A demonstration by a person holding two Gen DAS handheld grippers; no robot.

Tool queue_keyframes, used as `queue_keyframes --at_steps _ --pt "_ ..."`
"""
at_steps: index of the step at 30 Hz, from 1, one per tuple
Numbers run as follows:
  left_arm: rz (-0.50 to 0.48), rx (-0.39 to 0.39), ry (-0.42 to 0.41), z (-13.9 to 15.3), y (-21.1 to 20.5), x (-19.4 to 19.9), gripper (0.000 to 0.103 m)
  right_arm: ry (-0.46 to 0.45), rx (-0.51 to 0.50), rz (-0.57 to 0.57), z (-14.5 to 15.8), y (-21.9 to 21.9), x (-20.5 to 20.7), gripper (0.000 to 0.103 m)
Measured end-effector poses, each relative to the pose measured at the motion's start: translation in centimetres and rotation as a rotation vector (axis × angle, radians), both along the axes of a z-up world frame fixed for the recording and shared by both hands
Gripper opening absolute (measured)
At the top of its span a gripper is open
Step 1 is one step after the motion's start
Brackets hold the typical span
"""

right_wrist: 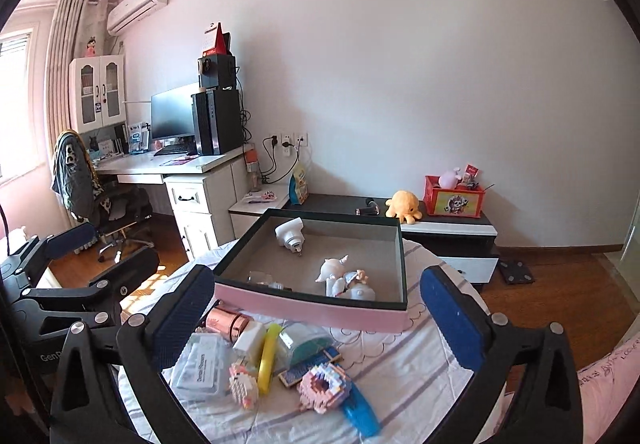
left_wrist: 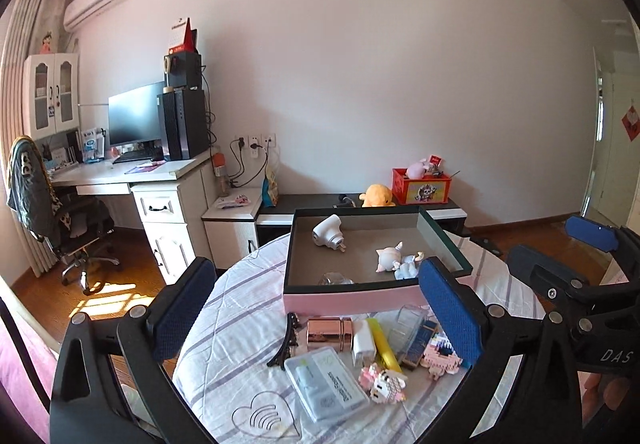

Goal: Organize rigid objects
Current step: 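Withdraw both grippers from the box back over the bed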

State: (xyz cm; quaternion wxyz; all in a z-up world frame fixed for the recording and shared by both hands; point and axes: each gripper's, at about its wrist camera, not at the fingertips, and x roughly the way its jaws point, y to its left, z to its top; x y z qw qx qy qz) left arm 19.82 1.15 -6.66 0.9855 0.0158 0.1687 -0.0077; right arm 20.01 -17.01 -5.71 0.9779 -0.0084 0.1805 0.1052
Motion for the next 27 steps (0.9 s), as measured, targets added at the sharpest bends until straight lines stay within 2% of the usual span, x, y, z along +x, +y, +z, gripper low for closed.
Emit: queue_keyframes --at_steps 6,12,19,27 --pt "0.034 0.018 -0.086 0.9 -0.8 -6.7 0.103 -0.056 0.002 -0.066 0.5 -1.0 -6.6 0.103" --pt "0.025 -0.016 -0.122 1.5 -1.0 -10.9 0.103 -0.105 0.002 -0.085 1.4 -1.4 -10.9 0.103" --pt "0.012 -0.004 -0.130 2.2 -1.6 -13.2 0.103 -0.129 -0.006 -0.102 1.8 -1.6 -13.7 0.103" --pt "0.015 0.003 -0.131 2.2 -1.9 -13.9 0.103 -0.131 -0.006 -0.105 1.8 -1.7 -14.3 0.103"
